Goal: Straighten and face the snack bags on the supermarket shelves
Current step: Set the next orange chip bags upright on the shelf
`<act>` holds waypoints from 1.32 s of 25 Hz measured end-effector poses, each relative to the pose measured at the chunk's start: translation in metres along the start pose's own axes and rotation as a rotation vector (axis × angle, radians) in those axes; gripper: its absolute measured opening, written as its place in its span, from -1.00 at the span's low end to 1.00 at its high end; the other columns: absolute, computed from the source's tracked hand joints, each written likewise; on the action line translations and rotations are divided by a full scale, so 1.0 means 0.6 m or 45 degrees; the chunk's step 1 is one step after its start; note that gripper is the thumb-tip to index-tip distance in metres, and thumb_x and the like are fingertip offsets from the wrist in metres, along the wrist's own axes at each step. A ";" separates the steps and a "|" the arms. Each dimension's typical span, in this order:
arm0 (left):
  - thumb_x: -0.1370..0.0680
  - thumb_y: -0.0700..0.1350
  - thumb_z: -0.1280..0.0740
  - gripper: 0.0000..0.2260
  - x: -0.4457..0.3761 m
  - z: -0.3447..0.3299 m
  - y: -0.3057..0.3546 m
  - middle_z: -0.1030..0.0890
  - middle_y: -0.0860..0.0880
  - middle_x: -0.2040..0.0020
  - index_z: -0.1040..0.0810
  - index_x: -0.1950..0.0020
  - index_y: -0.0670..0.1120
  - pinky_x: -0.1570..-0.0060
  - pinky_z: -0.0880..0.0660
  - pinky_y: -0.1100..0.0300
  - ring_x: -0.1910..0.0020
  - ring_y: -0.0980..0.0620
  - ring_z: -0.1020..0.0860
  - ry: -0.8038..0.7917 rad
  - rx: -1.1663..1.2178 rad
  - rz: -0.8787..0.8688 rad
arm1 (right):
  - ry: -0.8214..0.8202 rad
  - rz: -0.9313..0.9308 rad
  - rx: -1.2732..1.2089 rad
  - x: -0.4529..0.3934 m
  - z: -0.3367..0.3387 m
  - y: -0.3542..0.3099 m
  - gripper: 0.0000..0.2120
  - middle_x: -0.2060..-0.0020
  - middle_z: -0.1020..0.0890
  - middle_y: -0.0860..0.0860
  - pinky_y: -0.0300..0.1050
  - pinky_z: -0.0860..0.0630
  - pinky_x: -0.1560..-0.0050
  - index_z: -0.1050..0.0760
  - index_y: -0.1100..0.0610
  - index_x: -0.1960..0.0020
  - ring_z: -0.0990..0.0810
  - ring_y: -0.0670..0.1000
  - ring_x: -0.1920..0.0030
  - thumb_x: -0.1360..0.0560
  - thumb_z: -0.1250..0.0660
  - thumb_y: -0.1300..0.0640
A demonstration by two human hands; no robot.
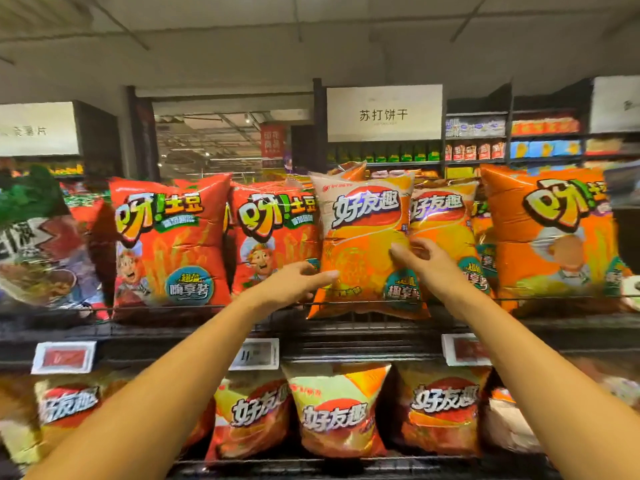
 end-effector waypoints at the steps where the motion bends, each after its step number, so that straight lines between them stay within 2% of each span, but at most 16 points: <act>1: -0.35 0.46 -0.32 -0.33 -0.006 -0.007 0.001 -0.58 0.07 -0.11 -0.46 -0.24 0.00 0.25 -0.49 0.28 0.02 0.12 -0.60 -0.060 -0.037 0.000 | -0.008 -0.003 -0.013 0.003 0.000 0.000 -0.11 -0.34 -0.48 0.01 0.03 -0.40 -0.33 -0.32 0.09 -0.49 -0.46 0.00 -0.30 -0.28 -0.42 -0.29; 3: -0.37 0.39 -0.39 -0.33 -0.017 -0.020 0.004 -0.56 0.07 -0.13 -0.43 -0.31 0.00 0.25 -0.50 0.27 0.06 0.15 -0.56 -0.149 0.007 -0.044 | -0.042 0.004 -0.105 0.008 0.002 0.000 -0.12 -0.29 -0.48 -0.05 -0.02 -0.39 -0.22 -0.32 0.04 -0.49 -0.47 -0.04 -0.26 -0.25 -0.46 -0.22; 5: -0.30 0.36 -0.44 -0.22 -0.020 -0.019 0.007 -0.54 0.08 -0.22 -0.37 -0.41 0.03 0.15 -0.51 0.26 0.01 0.14 -0.54 -0.114 0.101 -0.133 | -0.061 0.017 -0.213 0.012 0.007 -0.001 -0.19 -0.23 -0.54 -0.17 -0.08 -0.45 -0.08 -0.33 -0.10 -0.45 -0.55 -0.13 -0.20 -0.25 -0.51 -0.14; 8: -0.27 0.32 -0.50 -0.17 -0.029 -0.005 0.013 -0.57 0.06 -0.20 -0.35 -0.44 0.04 -0.05 -0.56 0.11 -0.08 0.03 -0.58 0.001 0.177 -0.231 | -0.049 0.121 -0.265 0.012 0.014 -0.010 -0.32 -0.03 -0.64 -0.37 -0.35 -0.56 0.20 -0.35 -0.18 -0.36 -0.64 -0.33 -0.01 -0.30 -0.52 -0.05; 10: -0.27 0.31 -0.50 -0.19 -0.034 0.002 0.019 -0.57 0.09 -0.23 -0.37 -0.43 0.03 -0.09 -0.53 0.18 -0.12 0.00 -0.59 0.064 0.165 -0.295 | -0.036 0.151 -0.254 0.010 0.016 -0.013 -0.33 -0.08 -0.61 -0.32 -0.42 -0.55 0.18 -0.35 -0.13 -0.38 -0.62 -0.37 0.00 -0.32 -0.51 -0.03; 12: -0.25 0.35 -0.47 -0.19 -0.030 0.009 0.022 -0.50 0.25 -0.19 -0.37 -0.42 0.08 0.05 -0.35 0.41 -0.11 0.21 -0.51 0.147 0.100 -0.355 | -0.079 0.125 -0.188 0.007 0.015 -0.014 -0.39 -0.12 -0.62 -0.22 -0.42 -0.54 0.13 -0.41 -0.07 -0.32 -0.61 -0.31 -0.08 -0.34 -0.51 -0.11; 13: -0.25 0.37 -0.46 -0.16 -0.029 0.011 0.022 -0.46 0.27 -0.18 -0.36 -0.44 0.08 0.07 -0.29 0.44 -0.12 0.25 -0.46 0.176 0.085 -0.380 | -0.127 0.108 -0.141 0.003 0.014 -0.015 -0.41 -0.09 -0.66 -0.21 -0.41 -0.54 0.12 -0.46 -0.06 -0.28 -0.63 -0.24 -0.11 -0.33 -0.53 -0.19; 16: -0.25 0.36 -0.49 -0.14 -0.034 0.010 0.016 -0.45 0.18 -0.30 -0.31 -0.47 0.10 -0.12 -0.34 0.31 -0.27 0.17 -0.42 0.125 0.087 -0.391 | -0.214 0.132 -0.052 -0.005 0.018 -0.027 -0.20 -0.06 -0.69 -0.25 -0.42 -0.55 0.08 -0.51 -0.11 -0.25 -0.65 -0.22 -0.10 -0.12 -0.52 -0.47; 18: -0.22 0.36 -0.51 -0.08 -0.037 0.009 0.017 -0.39 0.19 -0.34 -0.24 -0.48 0.12 -0.22 -0.29 0.25 -0.33 0.15 -0.38 0.062 0.081 -0.388 | -0.235 0.227 -0.006 -0.009 0.019 -0.037 -0.08 -0.14 -0.66 -0.27 -0.42 -0.53 0.01 -0.46 -0.12 -0.36 -0.61 -0.26 -0.14 -0.10 -0.49 -0.51; 21: -0.17 0.38 -0.54 -0.01 -0.034 0.010 0.019 -0.33 0.28 -0.36 -0.17 -0.49 0.22 -0.27 -0.25 0.27 -0.32 0.27 -0.35 0.056 0.071 -0.404 | -0.300 0.278 0.046 -0.014 0.014 -0.038 0.09 -0.27 -0.54 -0.25 -0.49 -0.49 -0.01 -0.29 -0.10 -0.51 -0.53 -0.35 -0.18 -0.10 -0.45 -0.54; 23: -0.14 0.40 -0.54 -0.04 -0.029 0.012 0.014 -0.38 0.34 -0.34 -0.22 -0.45 0.26 -0.29 -0.31 0.24 -0.27 0.38 -0.40 0.093 0.125 -0.404 | -0.370 0.273 0.033 -0.015 0.008 -0.029 0.11 -0.35 -0.49 -0.21 -0.43 -0.48 -0.12 -0.21 -0.13 -0.56 -0.49 -0.32 -0.27 -0.13 -0.45 -0.52; 25: -0.13 0.39 -0.55 -0.12 -0.027 0.015 0.007 -0.42 0.27 -0.37 -0.29 -0.38 0.29 -0.26 -0.45 0.09 -0.27 0.22 -0.50 0.110 0.190 -0.372 | -0.471 0.251 -0.010 -0.015 0.002 -0.019 0.05 -0.40 -0.48 -0.20 -0.32 -0.49 -0.22 -0.18 -0.17 -0.56 -0.49 -0.23 -0.34 -0.19 -0.54 -0.38; 26: -0.14 0.38 -0.56 -0.14 -0.027 0.015 0.003 -0.43 0.20 -0.40 -0.31 -0.37 0.30 -0.24 -0.49 0.03 -0.27 0.11 -0.53 0.108 0.215 -0.352 | -0.524 0.230 -0.043 -0.014 -0.002 -0.014 0.01 -0.39 -0.48 -0.22 -0.31 -0.50 -0.21 -0.19 -0.18 -0.55 -0.50 -0.22 -0.34 -0.21 -0.58 -0.27; 28: -0.15 0.34 -0.58 -0.10 -0.028 0.015 0.002 -0.43 0.15 -0.42 -0.31 -0.41 0.23 -0.33 -0.45 -0.03 -0.34 0.10 -0.47 0.088 0.238 -0.354 | -0.578 0.200 -0.084 -0.014 -0.004 -0.003 -0.07 -0.31 -0.54 -0.30 -0.39 -0.51 -0.12 -0.23 -0.21 -0.50 -0.53 -0.27 -0.28 -0.23 -0.60 -0.11; 31: -0.13 0.32 -0.60 -0.06 -0.026 0.012 0.002 -0.47 0.12 -0.39 -0.29 -0.43 0.21 -0.29 -0.49 0.01 -0.25 0.09 -0.56 0.010 0.265 -0.345 | -0.579 0.168 -0.138 -0.013 0.002 0.006 -0.18 -0.19 -0.60 -0.35 -0.42 -0.53 -0.03 -0.32 -0.23 -0.40 -0.57 -0.27 -0.22 -0.22 -0.60 -0.08; 33: -0.15 0.26 -0.62 -0.04 -0.027 0.015 -0.005 -0.51 0.07 -0.38 -0.31 -0.47 0.13 -0.31 -0.48 -0.04 -0.23 0.03 -0.59 -0.038 0.329 -0.308 | -0.574 0.139 -0.200 -0.015 0.007 0.008 -0.17 -0.21 -0.61 -0.33 -0.34 -0.56 -0.02 -0.32 -0.22 -0.40 -0.58 -0.25 -0.23 -0.20 -0.59 -0.11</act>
Point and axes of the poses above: each hand's wrist, its own x-axis away from the middle knuckle, its own z-axis out of the back of the hand, y = z × x, the point moved 6 cm from there along -x, towards the middle knuckle
